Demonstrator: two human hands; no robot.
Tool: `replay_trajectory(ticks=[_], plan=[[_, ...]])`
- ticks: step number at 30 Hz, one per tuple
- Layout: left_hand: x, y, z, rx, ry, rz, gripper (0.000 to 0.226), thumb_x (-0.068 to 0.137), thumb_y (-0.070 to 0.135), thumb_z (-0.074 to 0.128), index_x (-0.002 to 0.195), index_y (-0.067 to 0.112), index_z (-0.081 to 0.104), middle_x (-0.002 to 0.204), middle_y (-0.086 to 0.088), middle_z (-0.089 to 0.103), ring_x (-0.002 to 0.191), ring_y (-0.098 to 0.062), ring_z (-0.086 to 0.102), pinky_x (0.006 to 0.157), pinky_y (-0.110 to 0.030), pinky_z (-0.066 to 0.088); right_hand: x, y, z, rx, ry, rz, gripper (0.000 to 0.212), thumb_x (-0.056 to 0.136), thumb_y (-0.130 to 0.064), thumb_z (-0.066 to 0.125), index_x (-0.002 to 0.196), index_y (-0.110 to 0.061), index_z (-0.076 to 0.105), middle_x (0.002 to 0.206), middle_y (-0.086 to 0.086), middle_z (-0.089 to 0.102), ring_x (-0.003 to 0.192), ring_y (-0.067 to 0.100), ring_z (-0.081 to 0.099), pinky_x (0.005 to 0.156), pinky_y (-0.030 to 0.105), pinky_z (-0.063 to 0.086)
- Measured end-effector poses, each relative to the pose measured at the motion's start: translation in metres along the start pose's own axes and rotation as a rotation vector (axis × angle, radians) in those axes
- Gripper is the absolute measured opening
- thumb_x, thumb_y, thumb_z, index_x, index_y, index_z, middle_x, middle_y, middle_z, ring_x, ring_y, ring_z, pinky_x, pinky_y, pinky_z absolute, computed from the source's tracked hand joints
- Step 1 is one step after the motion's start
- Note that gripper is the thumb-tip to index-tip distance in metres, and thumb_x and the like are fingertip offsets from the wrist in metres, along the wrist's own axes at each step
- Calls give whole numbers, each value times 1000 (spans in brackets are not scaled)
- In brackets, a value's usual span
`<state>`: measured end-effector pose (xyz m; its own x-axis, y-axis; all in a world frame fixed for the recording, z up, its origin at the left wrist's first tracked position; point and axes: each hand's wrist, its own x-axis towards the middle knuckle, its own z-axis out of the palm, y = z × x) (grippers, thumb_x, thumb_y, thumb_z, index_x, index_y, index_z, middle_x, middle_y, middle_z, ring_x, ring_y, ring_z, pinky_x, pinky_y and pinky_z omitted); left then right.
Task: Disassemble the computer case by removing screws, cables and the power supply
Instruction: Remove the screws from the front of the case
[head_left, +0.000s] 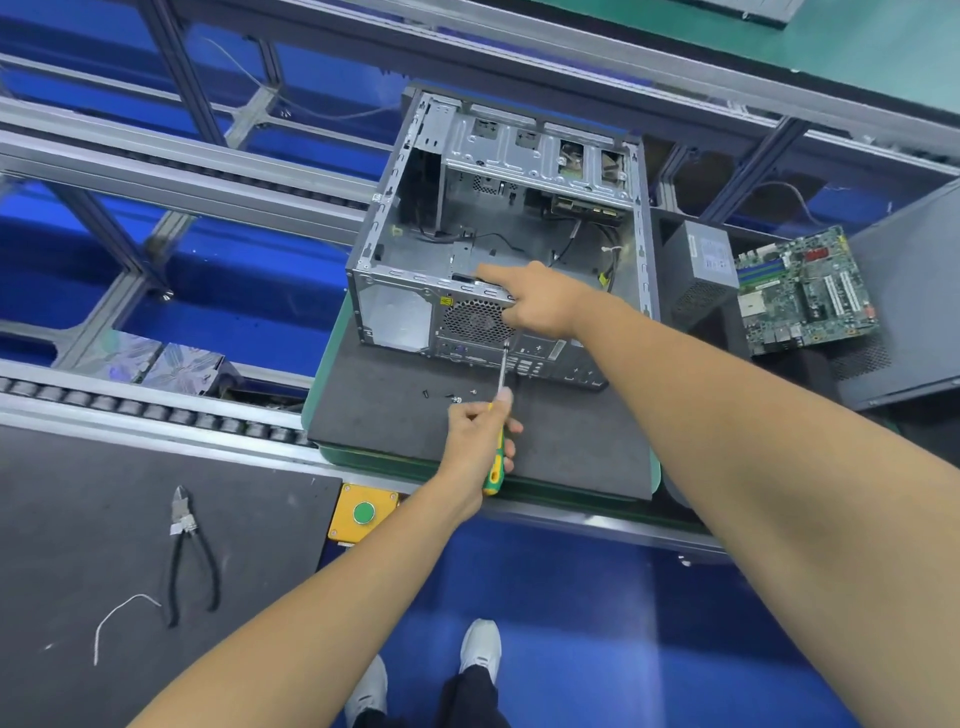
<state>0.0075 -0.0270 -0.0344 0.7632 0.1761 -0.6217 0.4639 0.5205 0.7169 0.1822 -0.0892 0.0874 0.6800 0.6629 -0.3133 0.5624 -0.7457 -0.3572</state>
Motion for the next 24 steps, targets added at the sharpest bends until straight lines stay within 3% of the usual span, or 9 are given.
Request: replay_trajectory(ticks=[5,10,13,15,17,18,19,22,24], plan=[[-1,-9,4,83,175,160,45,80,37,87,88,15,49,70,-1,63,51,-12,62,45,-27,49,0,-1,-1,-20,11,-5,68,89,-11,53,153,-29,37,68,-4,39,59,17,43,52,30,26],[2,-14,-2,283,249,227,43,85,54,78,81,18,55,72,1,67,68,-11,75,71,-48,58,3,5,0,-20,24,-10,67,91,-11,53,154,-27,37,72,-15,29,63,1,31,55,24,24],[2,-11,-9,351,238,211,42,91,60,66,88,18,62,75,3,74,72,-11,74,79,-49,58,3,5,0,-4,21,-13,66,91,-11,53,153,-25,38,74,-20,24,68,13,32,57,19,22],[0,-6,-10,387,190,186,45,97,62,57,93,17,65,74,4,75,72,-13,72,77,-42,57,2,5,0,9,20,-16,67,90,-11,54,154,-25,39,79,-21,37,79,17,38,59,20,27],[-3,2,-5,311,104,95,52,102,59,47,94,12,66,68,1,73,63,-13,67,64,-33,52,3,4,0,21,22,-12,68,90,-11,56,154,-25,40,110,-3,64,91,21,49,68,28,38],[-5,7,-3,227,43,19,56,105,58,42,93,10,67,64,0,70,56,-13,62,58,-29,48,3,4,-1,20,24,-6,68,89,-10,56,153,-25,42,122,6,65,92,22,55,70,30,41],[-7,12,-1,147,-18,-59,59,106,57,38,92,9,67,61,-1,67,51,-13,56,54,-26,46,3,3,-1,16,25,-2,66,87,-10,57,150,-25,45,117,10,65,85,21,57,66,30,41],[-6,16,-5,123,-84,-122,62,107,56,34,95,8,72,61,2,60,45,-11,48,46,-24,43,3,4,1,7,17,-14,46,82,-10,57,124,-27,56,70,3,53,58,15,44,54,32,28],[-3,14,-8,167,-54,-63,58,107,56,36,101,10,71,65,0,60,45,-11,47,45,-24,42,3,4,1,18,19,-12,41,81,-11,57,116,-33,54,68,0,48,57,16,43,56,34,30]])
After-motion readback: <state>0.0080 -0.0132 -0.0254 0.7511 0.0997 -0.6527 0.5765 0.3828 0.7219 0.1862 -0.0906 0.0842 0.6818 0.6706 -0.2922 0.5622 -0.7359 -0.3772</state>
